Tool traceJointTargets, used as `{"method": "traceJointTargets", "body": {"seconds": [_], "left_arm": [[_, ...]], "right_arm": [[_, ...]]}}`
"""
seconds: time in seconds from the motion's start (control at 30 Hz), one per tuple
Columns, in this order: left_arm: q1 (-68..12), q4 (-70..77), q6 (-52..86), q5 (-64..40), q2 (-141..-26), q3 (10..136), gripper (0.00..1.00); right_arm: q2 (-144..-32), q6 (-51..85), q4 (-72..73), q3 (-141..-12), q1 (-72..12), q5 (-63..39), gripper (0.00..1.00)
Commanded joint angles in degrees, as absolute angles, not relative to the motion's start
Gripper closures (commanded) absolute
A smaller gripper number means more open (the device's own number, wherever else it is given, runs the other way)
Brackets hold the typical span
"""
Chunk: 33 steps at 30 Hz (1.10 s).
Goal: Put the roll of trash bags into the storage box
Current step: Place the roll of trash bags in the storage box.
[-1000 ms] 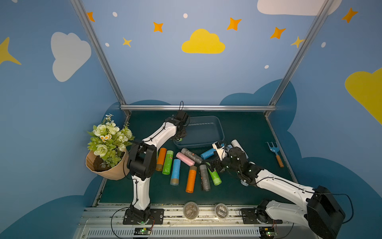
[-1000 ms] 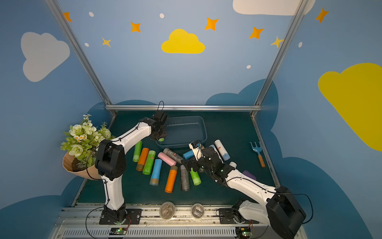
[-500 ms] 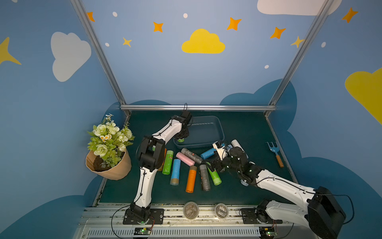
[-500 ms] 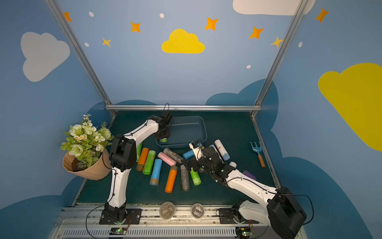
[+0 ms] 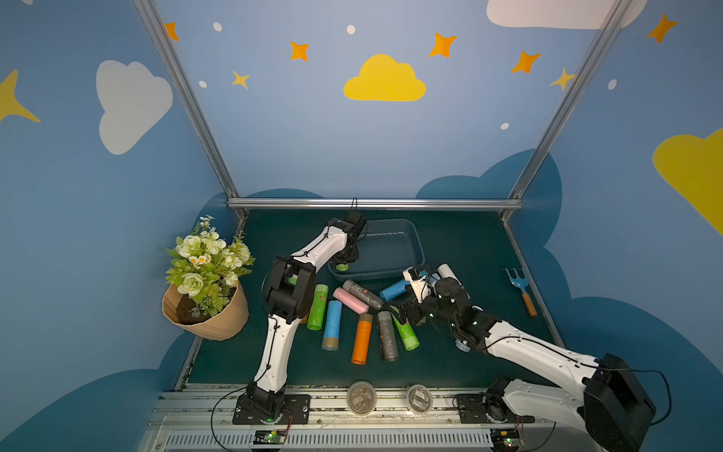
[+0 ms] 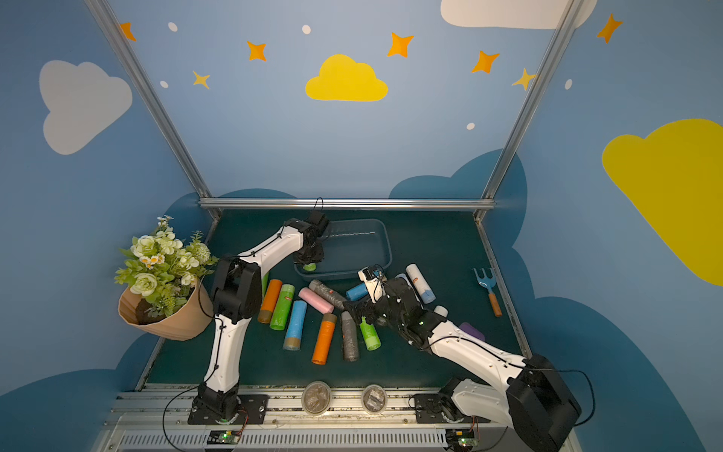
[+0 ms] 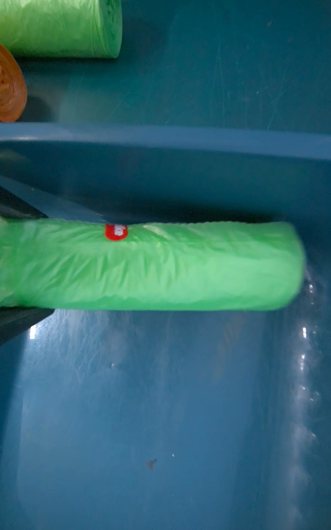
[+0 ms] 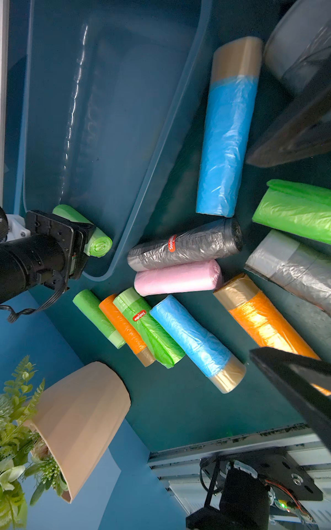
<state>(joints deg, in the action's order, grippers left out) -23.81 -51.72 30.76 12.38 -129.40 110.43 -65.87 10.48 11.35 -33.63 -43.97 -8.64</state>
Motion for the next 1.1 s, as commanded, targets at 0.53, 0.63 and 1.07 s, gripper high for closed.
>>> {"method": "traceJointTargets", "body": {"seconds": [0.53,0.63,1.07], "left_arm": [[-23.9,-51.8,30.9,14.8,-128.4,109.1,0.54],[-23.9,-51.7,30.5,14.8,-128.1,109.2,0.53],[-24.0,-49.8,30.2,13.8,-124.3,106.9,0.51]], "right_arm": [[-65.7,10.2,12.0,-33.4,-43.7,-8.7,0.04],[-65.9,10.3,11.9,-33.4,-43.8,-8.7,0.04],[-65.7,10.1,11.7,-33.4,-43.7,-8.4,0.04]]}}
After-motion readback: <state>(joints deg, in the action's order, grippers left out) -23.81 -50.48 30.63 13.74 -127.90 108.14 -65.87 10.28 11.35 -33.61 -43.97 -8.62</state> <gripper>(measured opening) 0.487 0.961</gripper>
